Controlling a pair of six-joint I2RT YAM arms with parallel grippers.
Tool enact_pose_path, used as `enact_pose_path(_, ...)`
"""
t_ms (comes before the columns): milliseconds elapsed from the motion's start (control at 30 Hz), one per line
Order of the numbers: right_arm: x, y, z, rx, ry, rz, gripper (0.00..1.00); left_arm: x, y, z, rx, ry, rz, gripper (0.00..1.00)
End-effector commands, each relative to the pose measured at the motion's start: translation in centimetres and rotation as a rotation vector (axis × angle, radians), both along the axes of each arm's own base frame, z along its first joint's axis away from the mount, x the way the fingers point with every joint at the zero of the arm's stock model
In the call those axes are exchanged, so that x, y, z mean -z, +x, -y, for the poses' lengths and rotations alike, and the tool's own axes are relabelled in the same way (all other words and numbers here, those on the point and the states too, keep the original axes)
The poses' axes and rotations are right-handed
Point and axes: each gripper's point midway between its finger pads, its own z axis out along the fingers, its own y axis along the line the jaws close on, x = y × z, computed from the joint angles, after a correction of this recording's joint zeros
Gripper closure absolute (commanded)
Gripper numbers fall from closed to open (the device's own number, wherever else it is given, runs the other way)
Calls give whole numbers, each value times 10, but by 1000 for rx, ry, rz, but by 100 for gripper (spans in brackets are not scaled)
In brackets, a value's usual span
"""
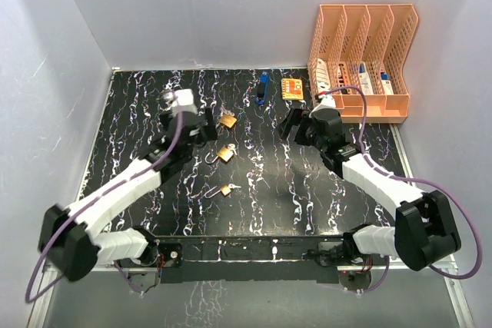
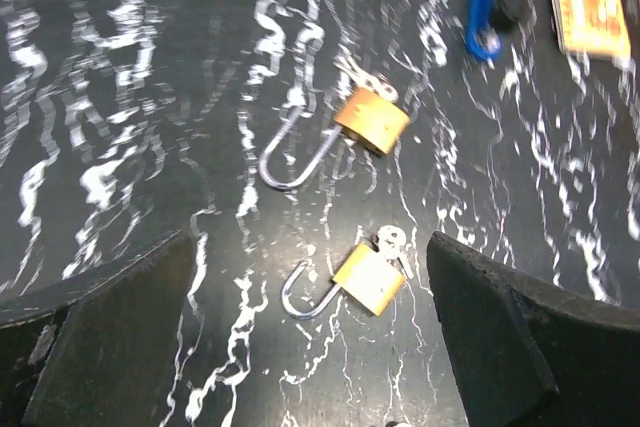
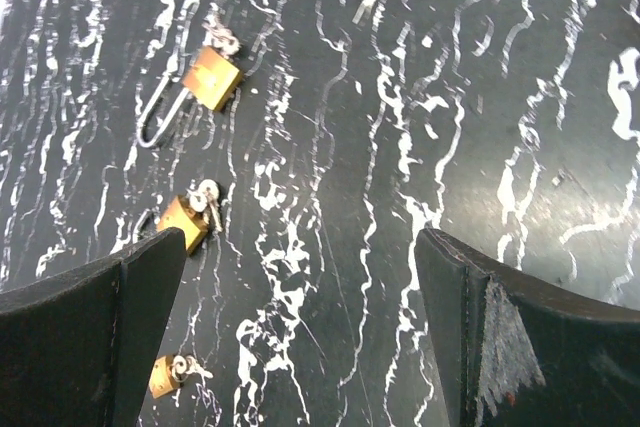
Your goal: Unlock with the key
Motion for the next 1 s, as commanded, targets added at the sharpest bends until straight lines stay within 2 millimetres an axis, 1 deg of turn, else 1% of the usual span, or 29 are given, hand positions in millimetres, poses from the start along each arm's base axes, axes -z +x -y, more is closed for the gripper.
enact_pose_path(0,-5,-5,23,126,-25,-51,2,-17,-33,-70,-360,-133,102,2)
enact_pose_path(33,-6,-7,26,141,-25,-54,2,-18,-42,-79,-392,-165,117,2)
enact_pose_path(133,-13,-13,33,174,-18,-47,2,-16,-72,-116,-540,-217,163,2)
enact_pose_path(167,-17,-15,36,187,-16,-40,2,-19,-81,-130,-595,-227,187,2)
enact_pose_path(233,-24,-20,42,207,-15,-22,2,-26,-96,-151,-669,-229,227,2)
enact_pose_path(267,-26,-21,45,214,-18,-16,2,-29,-102,-160,-698,-219,238,2)
enact_pose_path(367,-28,-27,52,241,-29,-14,2,-34,-117,-174,-756,-212,235,2)
enact_pose_path(533,-27,-35,56,255,-24,-29,2,-19,-136,-187,-852,-210,167,2)
enact_pose_path(633,-28,-41,59,267,-17,-36,2,-15,-144,-188,-876,-213,124,2)
enact_pose_path(833,-33,-51,65,282,-7,-31,2,-13,-148,-185,-833,-249,106,2)
enact_pose_path(967,-39,-52,69,298,-11,-20,2,-13,-149,-183,-811,-291,119,1)
